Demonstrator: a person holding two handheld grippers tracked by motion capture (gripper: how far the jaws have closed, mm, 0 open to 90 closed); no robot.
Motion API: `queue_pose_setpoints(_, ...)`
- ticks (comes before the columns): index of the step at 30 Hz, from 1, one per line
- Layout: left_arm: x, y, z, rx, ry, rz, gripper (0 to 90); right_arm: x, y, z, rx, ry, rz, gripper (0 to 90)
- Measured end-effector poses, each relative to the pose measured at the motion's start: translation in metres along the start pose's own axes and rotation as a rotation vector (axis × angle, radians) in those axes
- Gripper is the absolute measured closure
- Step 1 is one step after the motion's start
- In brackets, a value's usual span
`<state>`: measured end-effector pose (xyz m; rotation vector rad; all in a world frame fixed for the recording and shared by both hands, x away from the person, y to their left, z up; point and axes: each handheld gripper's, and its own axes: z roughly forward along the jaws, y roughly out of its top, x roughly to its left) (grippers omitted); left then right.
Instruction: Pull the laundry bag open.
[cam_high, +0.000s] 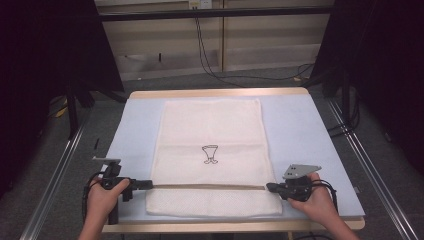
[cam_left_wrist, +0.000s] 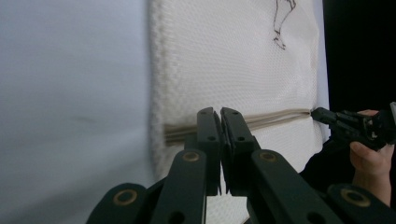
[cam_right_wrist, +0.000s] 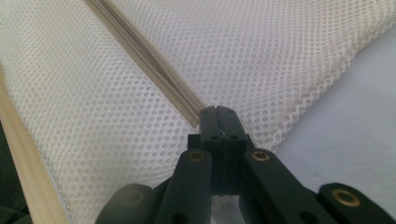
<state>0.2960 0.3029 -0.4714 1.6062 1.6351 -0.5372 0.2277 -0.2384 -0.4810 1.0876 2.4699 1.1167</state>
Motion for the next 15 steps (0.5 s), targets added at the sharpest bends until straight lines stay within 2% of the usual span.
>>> queue_pose_setpoints(2,0.006,0.001,-0.005,-0.005,0.024,-0.005,87.5,0.0,0.0,0.0,0.0,0.001,-0.002,90.0)
queue_pose_setpoints(3,0.01,0.001,-0.007,0.017,0.011,0.006,87.5,0.001,0.0,0.0,-0.001,0.0,-0.003,90.0)
queue_pose_setpoints(4,0.01,0.001,-0.007,0.006,0.004,-0.013,87.5,0.0,0.0,0.0,-0.002,0.0,-0.003,90.0)
queue_pose_setpoints(6,0.01,0.001,-0.005,0.005,0.013,0.0,87.3,0.0,-0.001,0.0,-0.007,0.003,0.004,90.0)
queue_pose_setpoints(7,0.009,0.001,-0.005,0.006,0.012,0.022,87.0,-0.001,-0.002,0.0,-0.017,0.007,0.002,90.0)
queue_pose_setpoints(8,0.006,0.001,-0.006,-0.034,0.015,0.027,83.8,-0.001,-0.003,-0.001,-0.022,0.012,-0.004,90.0)
queue_pose_setpoints(9,0.005,0.001,-0.007,-0.074,0.025,0.06,72.3,-0.002,-0.002,-0.003,-0.025,0.015,-0.017,90.0)
queue_pose_setpoints(10,0.004,0.002,-0.009,-0.123,0.035,0.117,57.8,-0.004,-0.001,-0.006,-0.034,0.017,-0.016,80.5)
queue_pose_setpoints(11,0.003,0.002,-0.011,-0.174,0.056,0.166,49.8,-0.007,0.0,-0.01,-0.078,-0.003,0.004,61.6)
queue_pose_setpoints(12,0.002,0.002,-0.011,-0.236,0.096,0.213,43.4,-0.011,0.001,-0.013,-0.128,-0.012,0.012,57.9)
queue_pose_setpoints(13,0.003,0.004,-0.01,-0.29,0.138,0.263,36.5,-0.016,0.001,-0.016,-0.153,-0.021,0.009,54.4)
queue_pose_setpoints(14,0.004,0.006,-0.009,-0.324,0.178,0.3,30.8,-0.021,0.001,-0.018,-0.172,-0.059,0.006,46.1)
queue_pose_setpoints(15,0.005,0.007,-0.007,-0.358,0.205,0.31,29.0,-0.026,0.001,-0.018,-0.18,-0.091,0.008,39.0)
